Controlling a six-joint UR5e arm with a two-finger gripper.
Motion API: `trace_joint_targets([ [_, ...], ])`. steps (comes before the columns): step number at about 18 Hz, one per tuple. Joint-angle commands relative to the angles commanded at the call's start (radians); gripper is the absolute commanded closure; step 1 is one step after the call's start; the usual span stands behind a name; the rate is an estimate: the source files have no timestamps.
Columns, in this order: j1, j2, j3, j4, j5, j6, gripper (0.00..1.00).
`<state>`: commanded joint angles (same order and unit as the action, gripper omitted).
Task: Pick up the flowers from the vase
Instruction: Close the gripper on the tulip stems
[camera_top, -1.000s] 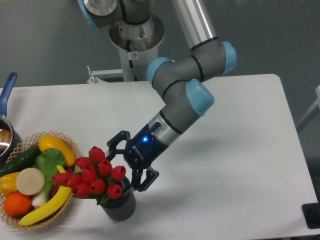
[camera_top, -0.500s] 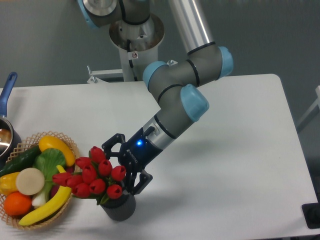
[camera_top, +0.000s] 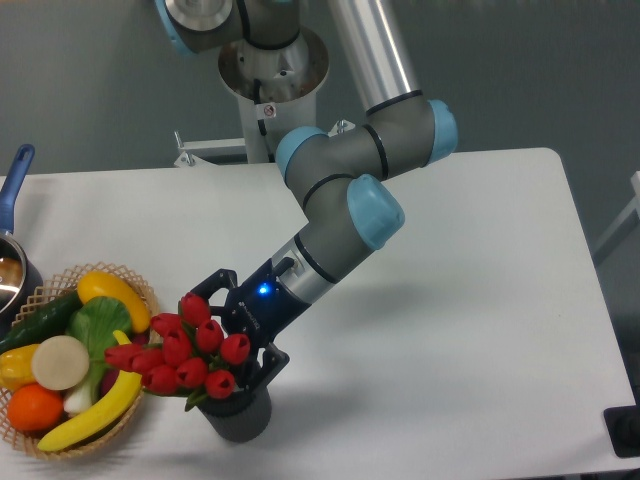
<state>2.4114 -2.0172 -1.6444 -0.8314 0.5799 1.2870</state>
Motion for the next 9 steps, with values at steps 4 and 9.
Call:
trace_joint_targets([
  [4, 0.000, 0.002, 0.000, 0.000, 0.000, 0.000, 0.34],
  [9, 0.005, 0.003, 0.000, 0.000, 0.000, 0.000, 0.41],
])
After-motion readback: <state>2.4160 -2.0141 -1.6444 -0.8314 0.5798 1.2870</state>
